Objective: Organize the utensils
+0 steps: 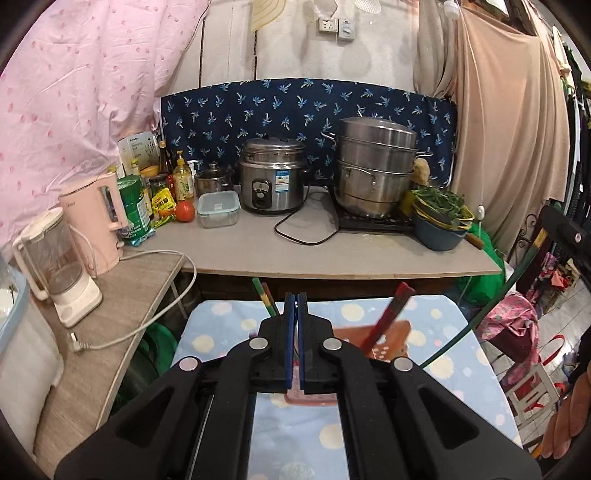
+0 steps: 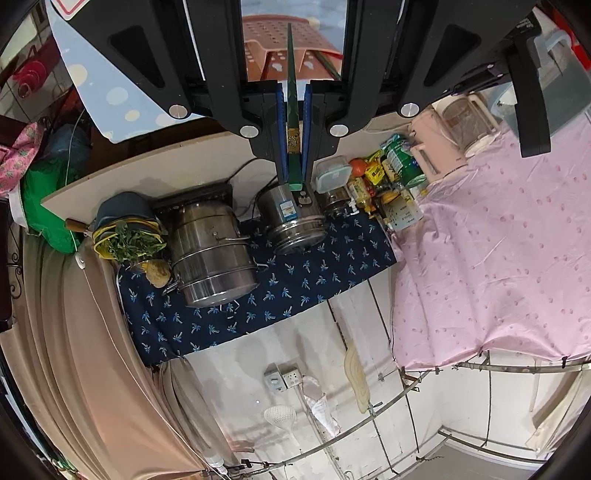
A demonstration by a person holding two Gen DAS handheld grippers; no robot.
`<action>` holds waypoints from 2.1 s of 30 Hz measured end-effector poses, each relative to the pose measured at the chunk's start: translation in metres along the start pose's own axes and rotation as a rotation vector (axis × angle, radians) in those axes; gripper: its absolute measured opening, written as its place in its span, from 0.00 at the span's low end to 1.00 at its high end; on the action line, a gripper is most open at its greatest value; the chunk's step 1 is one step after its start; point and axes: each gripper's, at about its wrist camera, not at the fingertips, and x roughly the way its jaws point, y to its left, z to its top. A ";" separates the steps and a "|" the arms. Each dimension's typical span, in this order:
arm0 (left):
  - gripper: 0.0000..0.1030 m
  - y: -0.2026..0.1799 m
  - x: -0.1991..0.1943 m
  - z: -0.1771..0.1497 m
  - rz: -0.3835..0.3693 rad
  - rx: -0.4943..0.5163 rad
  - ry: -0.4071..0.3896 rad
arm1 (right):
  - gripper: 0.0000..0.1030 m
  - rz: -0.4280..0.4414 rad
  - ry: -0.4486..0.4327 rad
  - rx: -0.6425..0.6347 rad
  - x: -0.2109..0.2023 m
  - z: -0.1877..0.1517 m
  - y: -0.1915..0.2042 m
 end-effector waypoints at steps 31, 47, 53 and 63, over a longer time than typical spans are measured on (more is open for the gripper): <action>0.34 0.009 0.057 -0.027 0.046 -0.021 0.045 | 0.25 -0.034 0.183 -0.044 0.085 -0.061 -0.017; 0.42 0.011 -0.005 -0.063 0.073 -0.040 0.043 | 0.34 -0.022 0.254 -0.129 0.010 -0.098 0.005; 0.42 0.003 -0.026 -0.081 0.082 -0.016 0.039 | 0.41 -0.048 0.276 -0.169 -0.020 -0.117 0.015; 0.49 -0.004 -0.052 -0.114 0.083 -0.002 0.043 | 0.42 -0.124 0.316 -0.180 -0.054 -0.142 0.013</action>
